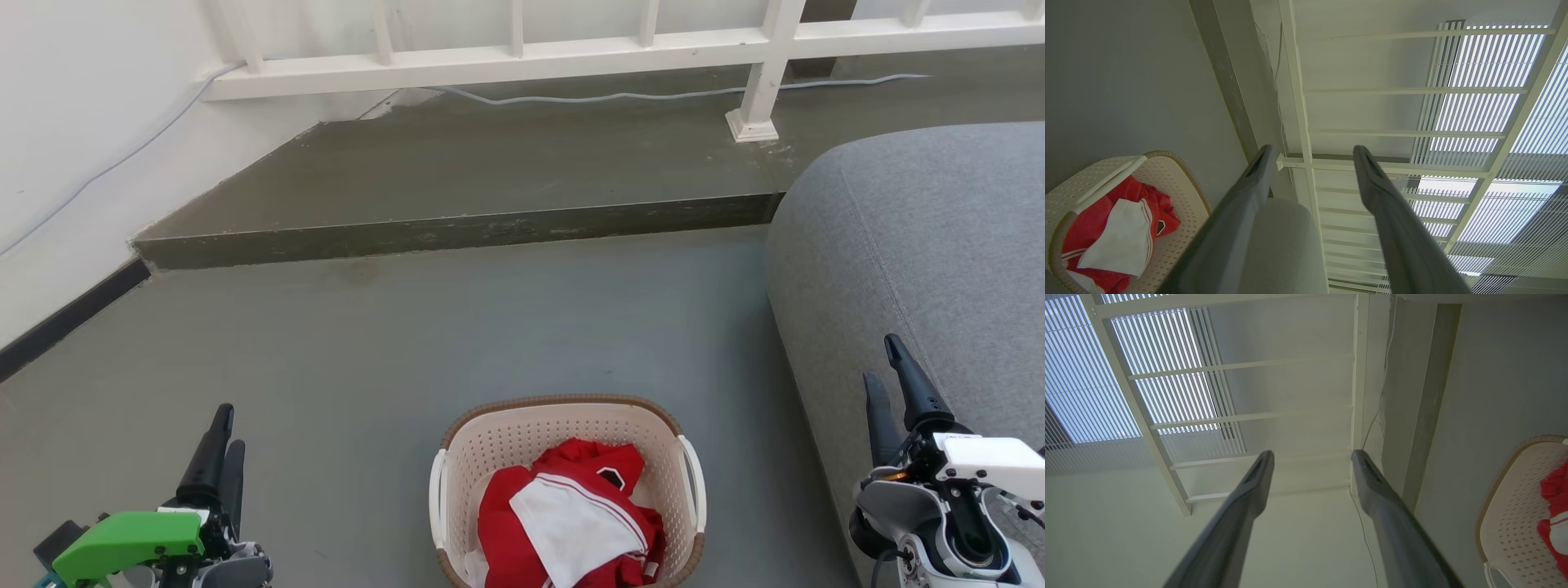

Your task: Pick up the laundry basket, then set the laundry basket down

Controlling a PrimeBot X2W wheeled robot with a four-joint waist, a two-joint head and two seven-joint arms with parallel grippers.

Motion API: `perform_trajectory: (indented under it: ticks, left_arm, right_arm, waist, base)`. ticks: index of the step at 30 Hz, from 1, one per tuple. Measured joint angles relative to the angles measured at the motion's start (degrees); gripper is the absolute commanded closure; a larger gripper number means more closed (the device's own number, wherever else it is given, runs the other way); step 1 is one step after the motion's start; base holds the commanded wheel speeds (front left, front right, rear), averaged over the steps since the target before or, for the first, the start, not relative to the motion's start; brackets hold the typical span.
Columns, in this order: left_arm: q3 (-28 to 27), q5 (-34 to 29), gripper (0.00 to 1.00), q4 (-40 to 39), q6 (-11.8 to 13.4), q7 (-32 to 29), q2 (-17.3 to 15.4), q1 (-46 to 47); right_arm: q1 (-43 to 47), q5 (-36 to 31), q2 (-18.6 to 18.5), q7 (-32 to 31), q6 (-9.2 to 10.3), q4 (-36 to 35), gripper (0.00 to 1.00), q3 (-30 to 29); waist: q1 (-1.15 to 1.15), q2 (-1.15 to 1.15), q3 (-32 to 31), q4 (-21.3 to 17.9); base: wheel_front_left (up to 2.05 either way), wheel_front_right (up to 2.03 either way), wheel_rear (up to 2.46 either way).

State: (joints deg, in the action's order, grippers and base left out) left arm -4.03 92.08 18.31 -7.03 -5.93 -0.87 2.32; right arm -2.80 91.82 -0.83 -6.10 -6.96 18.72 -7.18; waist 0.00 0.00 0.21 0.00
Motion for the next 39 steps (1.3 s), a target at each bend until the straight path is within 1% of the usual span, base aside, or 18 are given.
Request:
perform_trajectory:
  ticks: [8, 16, 21, 33, 39]
  left_arm:
    - [0.7, -0.3, 0.00, -0.7, 0.0, 1.4, 0.0, 0.0]
    - [2.4, -3.6, 0.00, -2.1, 0.0, 3.3, -0.1, 0.0]
    - [3.4, -5.4, 0.00, -2.5, 0.0, 4.4, -0.4, 0.1]
    - [4.7, -12.8, 0.00, -3.2, 0.0, 6.7, -1.6, 0.2]
    - [4.2, -18.7, 0.00, -4.1, 0.0, 7.9, -1.7, 0.6]
  right_arm:
    - [0.0, 0.0, 0.0, 0.6, 0.00, -1.1, 0.00, 0.8]
    - [-0.1, -1.3, -0.1, 1.8, 0.00, -2.5, 0.00, 2.4]
    - [-0.2, -3.5, -1.1, 3.0, 0.00, -3.5, 0.00, 3.8]
    - [-0.3, -9.2, -3.0, 6.2, -0.01, -5.4, 0.00, 7.9]
    - [-0.6, -13.8, -4.6, 7.8, -0.01, -6.0, 0.00, 10.4]
  waist:
    - [0.00, 0.00, 0.1, 0.0]
    - [0.00, 0.00, 0.2, -0.1]
    - [0.00, 0.00, 0.4, -0.1]
    - [0.00, 0.00, 0.6, -0.2]
    - [0.00, 0.00, 0.7, -0.2]
  base:
    - [0.00, 0.00, 0.00]
    - [0.00, 0.00, 0.00]
    - [0.00, 0.00, 0.00]
    - [0.00, 0.00, 0.00]
    - [0.00, 0.00, 0.00]
